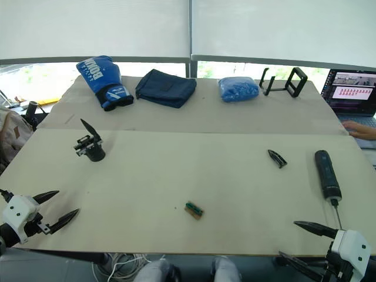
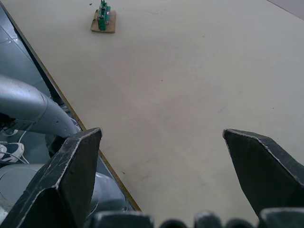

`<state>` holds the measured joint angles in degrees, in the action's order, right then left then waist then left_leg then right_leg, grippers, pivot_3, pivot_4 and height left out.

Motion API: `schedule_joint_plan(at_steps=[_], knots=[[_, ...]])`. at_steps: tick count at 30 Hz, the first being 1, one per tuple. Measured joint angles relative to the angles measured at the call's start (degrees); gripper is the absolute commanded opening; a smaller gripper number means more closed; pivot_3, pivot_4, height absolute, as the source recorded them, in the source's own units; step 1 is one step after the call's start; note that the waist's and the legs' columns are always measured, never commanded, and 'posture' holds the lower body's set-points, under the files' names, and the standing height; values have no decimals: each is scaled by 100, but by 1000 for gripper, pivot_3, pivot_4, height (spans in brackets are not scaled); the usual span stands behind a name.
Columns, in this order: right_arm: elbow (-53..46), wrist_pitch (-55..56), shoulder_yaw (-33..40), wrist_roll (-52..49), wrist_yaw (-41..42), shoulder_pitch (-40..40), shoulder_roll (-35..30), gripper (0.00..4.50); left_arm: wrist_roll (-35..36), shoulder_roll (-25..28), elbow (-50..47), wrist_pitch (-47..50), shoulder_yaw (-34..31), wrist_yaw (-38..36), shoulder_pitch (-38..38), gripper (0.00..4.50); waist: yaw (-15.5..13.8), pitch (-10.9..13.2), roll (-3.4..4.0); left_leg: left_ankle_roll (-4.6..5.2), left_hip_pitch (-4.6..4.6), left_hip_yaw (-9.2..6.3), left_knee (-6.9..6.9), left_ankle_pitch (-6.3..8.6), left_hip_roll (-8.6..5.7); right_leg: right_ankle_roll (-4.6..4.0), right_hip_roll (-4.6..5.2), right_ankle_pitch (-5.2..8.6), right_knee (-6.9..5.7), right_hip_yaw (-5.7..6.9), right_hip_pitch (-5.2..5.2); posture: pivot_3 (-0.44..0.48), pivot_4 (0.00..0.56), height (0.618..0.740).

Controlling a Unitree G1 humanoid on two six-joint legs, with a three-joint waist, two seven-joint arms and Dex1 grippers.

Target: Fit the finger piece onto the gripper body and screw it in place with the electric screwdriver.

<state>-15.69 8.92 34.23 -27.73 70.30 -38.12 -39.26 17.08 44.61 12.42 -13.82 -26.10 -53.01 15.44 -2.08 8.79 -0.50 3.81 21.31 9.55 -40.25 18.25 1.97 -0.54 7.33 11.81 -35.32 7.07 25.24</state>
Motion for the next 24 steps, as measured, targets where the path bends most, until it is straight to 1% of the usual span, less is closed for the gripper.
schedule_joint_plan(at_steps=[2, 6, 9, 12, 13, 16, 20, 24], knots=[[36, 60, -10, 5, 27, 4, 20, 4500, 76, -15, -9, 97, -3, 5, -20, 4451, 0, 0, 0, 0, 0, 0, 1, 0, 0, 0, -1, 0, 2, 0, -1, 0, 150, 740], [128, 98, -302, -56, 46, 193, 232, 4500, 667, -332, -63, 800, -326, 330, -197, 4451, 2, 0, -2, -5, -1, -3, 1, -3, 0, 7, 0, -4, 2, 0, -4, 0, 150, 740], [-5, 105, -482, -159, -188, 622, 530, 4500, 1040, -719, -297, 1210, -725, 842, -166, 4451, 66, -1, -2, -27, -3, -1, 1, -16, 0, 37, 0, -24, 2, -5, -10, 0, 150, 740], [-277, 178, -703, -306, -515, 1095, 890, 4500, 1257, -1293, -550, 1378, -1065, 1439, 27, 4451, 141, -1, -3, -31, -4, -1, 2, -18, 0, 45, -1, -30, 1, -7, -16, 0, 150, 740], [-407, 169, -805, -330, -635, 1204, 944, 4500, 1274, -1473, -589, 1392, -1148, 1635, 81, 4451, 141, -1, -3, -32, -4, -1, 2, -19, 0, 45, 0, -30, -1, -6, -18, 0, 150, 740], [-649, 102, -985, -467, -817, 1347, 985, 4500, 1295, -1754, -594, 1384, -1336, 1983, 210, 4451, 133, -2, -8, -35, -3, -2, 2, -21, 0, 42, -2, -31, -1, 0, -15, 0, 150, 740], [-873, 80, -1267, -551, -943, 1531, 1042, 4500, 1291, -1893, -583, 1331, -1558, 2276, 335, 4451, 101, -4, -12, -31, -5, -2, 0, -18, -2, 41, 0, -31, 2, 4, -9, 0, 150, 740], [-1129, -154, -1359, -552, -1222, 1770, 909, 4500, 1223, -1886, -752, 1316, -1424, 2271, 274, 4451, 82, -5, -13, -29, -4, -1, 0, -17, -5, 38, 1, -34, 7, 3, -10, 0, 150, 740]])
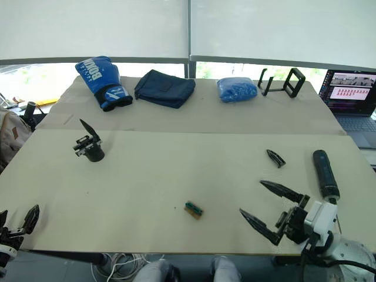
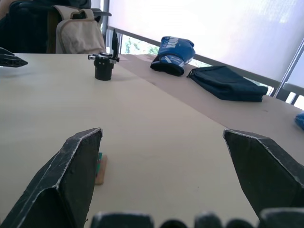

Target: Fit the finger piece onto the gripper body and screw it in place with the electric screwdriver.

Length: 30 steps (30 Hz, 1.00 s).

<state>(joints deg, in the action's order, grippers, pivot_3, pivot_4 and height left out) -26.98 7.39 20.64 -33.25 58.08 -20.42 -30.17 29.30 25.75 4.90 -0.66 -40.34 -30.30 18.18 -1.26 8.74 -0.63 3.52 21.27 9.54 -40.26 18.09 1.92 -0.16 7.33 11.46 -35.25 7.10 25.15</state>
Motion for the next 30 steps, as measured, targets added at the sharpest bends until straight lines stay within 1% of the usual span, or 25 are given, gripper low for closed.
schedule_joint_plan(at_steps=[2, 4, 7, 11, 14, 16, 19, 24, 30], knots=[[-139, -151, -26, -3, -130, 112, -64, 4500, -75, 62, -171, 44, 225, -30, -80, 4451, -12, -1, -2, -2, 0, -1, 0, -1, 0, -8, -2, -5, 0, 1, 0, 0, 150, 740], [-286, -351, -92, -36, -308, 236, -141, 4500, -231, 162, -293, 126, 512, -33, -274, 4451, -14, -1, -3, -5, 1, 2, 1, -3, 0, -37, -6, -24, -2, 1, 0, 0, 150, 740], [-505, -736, -212, -211, -645, 514, -195, 4500, -443, 250, -397, 253, 849, 39, -667, 4451, 1, -3, -5, -10, 5, 7, 1, -7, 0, -39, -17, -29, -6, 2, -10, 0, 150, 740], [-687, -1291, -312, -470, -1231, 1106, -196, 4500, -908, 380, -253, 325, 1302, 217, -1239, 4451, 42, -3, -5, -19, 5, 13, 2, -13, 1, -38, -43, -31, -11, 6, -8, 0, 150, 740], [-743, -1460, -439, -533, -1322, 1242, -208, 4500, -1201, 395, 193, 280, 1605, 305, -1703, 4451, 54, -3, -5, -20, 7, 16, 4, -16, 1, -39, -75, -30, -14, 2, -8, 0, 150, 740], [-746, -1530, -458, -542, -1314, 1227, -212, 4500, -1399, 365, 785, 206, 1813, 416, -2242, 4451, 13, -3, -6, -17, 11, 16, 2, -26, 1, -39, -81, -30, -16, 12, -9, 0, 150, 740], [-765, -1538, -455, -557, -1297, 1149, -215, 4500, -1620, 300, 1436, 76, 2040, 567, -2811, 4451, 15, -4, -8, 15, 11, 20, 1, -45, 0, -38, -85, -30, -17, 8, -9, 0, 150, 740], [-775, -1532, -460, -543, -1293, 1082, -211, 4500, -1844, 136, 2181, -185, 2208, 833, -3513, 4451, 38, -5, -8, 16, 2, 22, 1, -49, 0, -36, -82, -29, -28, 2, -12, 0, 150, 740], [-757, -1518, -456, -495, -1165, 1059, -212, 4500, -2013, 112, 2962, -460, 2333, 973, -4082, 4451, 4, -6, -7, 11, -7, 21, -1, -53, 0, -33, -77, -27, -46, 0, -12, 0, 150, 740]])
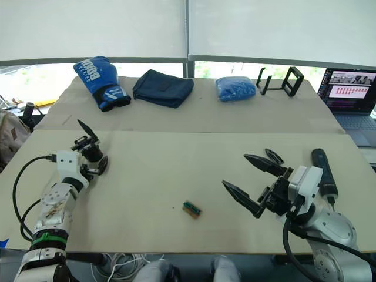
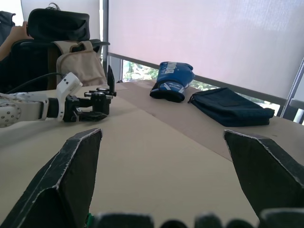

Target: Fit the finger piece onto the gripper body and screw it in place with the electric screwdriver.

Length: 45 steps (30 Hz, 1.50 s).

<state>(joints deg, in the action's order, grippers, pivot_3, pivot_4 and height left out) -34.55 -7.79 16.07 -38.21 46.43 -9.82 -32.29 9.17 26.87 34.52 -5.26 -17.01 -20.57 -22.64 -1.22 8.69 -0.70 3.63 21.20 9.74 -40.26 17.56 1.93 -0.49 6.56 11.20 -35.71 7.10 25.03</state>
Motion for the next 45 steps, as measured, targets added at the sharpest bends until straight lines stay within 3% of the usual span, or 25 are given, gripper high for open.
schedule_joint_plan(at_steps=[5, 8, 10, 11, 16, 19, 29, 35, 45], knots=[[15, 3, 12, 92, 62, -18, 0, 4500, -2, -1, 612, -192, -2, 73, -398, 4451, -2, 0, 0, 1, -2, -2, -2, -2, 0, -1, 1, -1, -7, -1, 0, 0, 150, 740], [11, 2, 13, 95, 61, -46, 0, 4500, -3, 25, 793, -267, 14, 23, -478, 3659, -1, -2, 4, 2, -4, -2, -2, -2, 0, -1, 2, -1, -8, -3, 0, 0, 150, 740], [0, 2, 17, 95, 53, -70, 0, 4500, 1, 31, 848, -329, 21, -4, -480, 2620, 4, -4, 6, 2, -4, -1, -2, -3, 1, -1, 2, 0, -8, -3, 0, 0, 150, 740], [-26, 2, 28, 96, 41, -94, 0, 4500, 6, 31, 855, -368, 14, -18, -469, 2337, 6, -4, 6, 2, -4, -2, -2, -2, 1, 0, 2, 0, -8, -3, 0, 0, 150, 740], [-136, 1, 103, 99, -74, -236, -1, 4500, 320, -176, 602, -936, -179, -325, -128, 2350, 51, -1, 2, 6, 2, -1, -2, 0, 0, -2, 10, -2, -5, -3, 3, 0, 150, 740], [-132, 2, 182, 96, -65, -246, -7, 4500, 670, -474, -42, -829, -87, -687, 138, 2350, 21, 18, -30, 6, 19, -7, -15, 0, 0, -3, 7, -2, -4, 10, 8, 0, 150, 740], [208, 395, 325, 107, 520, -848, 11, 4500, 629, -1367, -2894, 469, 1520, -893, 653, 2350, 23, 26, -45, 20, 40, -11, -49, -1, 1, 5, -6, -2, -5, 3, 9, 0, 150, 740], [280, 686, 379, 115, 837, -1236, 50, 4500, 137, -1682, -3080, 763, 2500, -912, 1028, 2350, 52, 27, -44, 20, 38, -14, -49, -1, 8, 34, -10, 17, -9, 1, 14, 0, 150, 740], [243, 748, 378, 146, 782, -1274, 28, 4500, -444, -1937, -2742, 649, 2901, -765, 861, 2350, 31, 27, -43, 43, 45, -20, -52, 12, 7, 0, 5, -4, -6, 0, 16, 0, 150, 740]])
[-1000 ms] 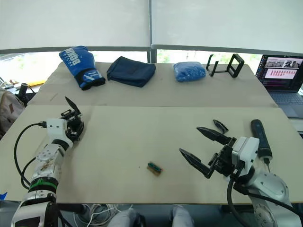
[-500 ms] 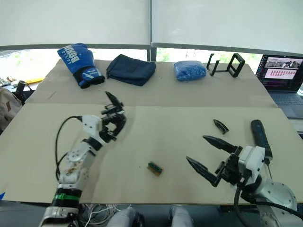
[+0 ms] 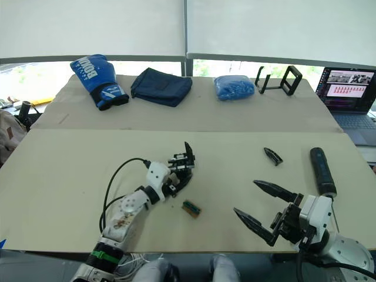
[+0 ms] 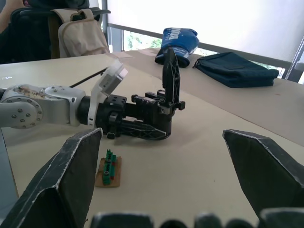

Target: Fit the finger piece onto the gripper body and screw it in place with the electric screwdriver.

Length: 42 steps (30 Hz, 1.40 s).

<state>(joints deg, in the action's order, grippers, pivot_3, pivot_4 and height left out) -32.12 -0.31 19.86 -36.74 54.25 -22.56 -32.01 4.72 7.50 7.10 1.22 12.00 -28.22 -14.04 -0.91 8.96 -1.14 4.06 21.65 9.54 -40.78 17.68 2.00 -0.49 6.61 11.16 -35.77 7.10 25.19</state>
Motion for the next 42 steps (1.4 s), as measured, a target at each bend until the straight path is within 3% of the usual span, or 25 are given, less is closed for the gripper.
schedule_joint_plan(at_steps=[9, 13, 14, 21, 29, 35, 42], knots=[[-112, -111, -12, 0, -200, 137, -62, 4500, -253, 0, 25, -11, 159, -9, -78, 2350, -56, -1, 2, 8, 1, 0, -6, 5, -1, 1, 5, 0, 1, 0, -2, 0, 150, 740], [-112, -115, -14, -1, -198, 132, -67, 4500, -245, 15, 25, -11, 167, -87, -81, 4261, -61, -2, 3, 9, 0, 0, -6, 5, -1, 1, 5, 0, 1, 0, -3, 0, 150, 740], [-112, -115, -13, -1, -193, 126, -75, 4500, -240, 24, 24, -11, 166, -118, -80, 4448, -62, -2, 3, 9, 0, 1, -7, 5, -1, 1, 5, 0, 0, 0, -3, 0, 150, 740], [-109, -114, -13, 9, -163, 71, -78, 4500, -76, 372, -58, 37, 88, -471, -77, 4448, -45, -3, 6, 9, -1, 0, -6, 5, 0, 1, 3, 1, 0, 0, -1, 0, 150, 740], [-99, -111, -113, 80, -172, 121, -50, 4500, 546, 1262, -115, 288, -188, -1718, -95, 4448, -38, -5, 11, 5, 0, 0, -7, 3, 0, 4, 4, 3, -1, 2, -1, 0, 150, 740], [16, 21, -106, 119, 7, -57, 10, 4500, 1270, 1631, 801, 381, -302, -3409, -768, 4448, -58, -5, 12, 4, 3, 3, -11, 3, -1, 19, -2, 12, -1, 5, 0, 0, 150, 740], [111, 195, -75, 177, 189, -216, 13, 4500, 943, 1382, 2848, -723, -313, -3981, -2064, 4448, -49, -5, 11, 5, 7, 4, -17, 3, -5, 4, -5, 1, 0, 5, -2, 0, 150, 740]])
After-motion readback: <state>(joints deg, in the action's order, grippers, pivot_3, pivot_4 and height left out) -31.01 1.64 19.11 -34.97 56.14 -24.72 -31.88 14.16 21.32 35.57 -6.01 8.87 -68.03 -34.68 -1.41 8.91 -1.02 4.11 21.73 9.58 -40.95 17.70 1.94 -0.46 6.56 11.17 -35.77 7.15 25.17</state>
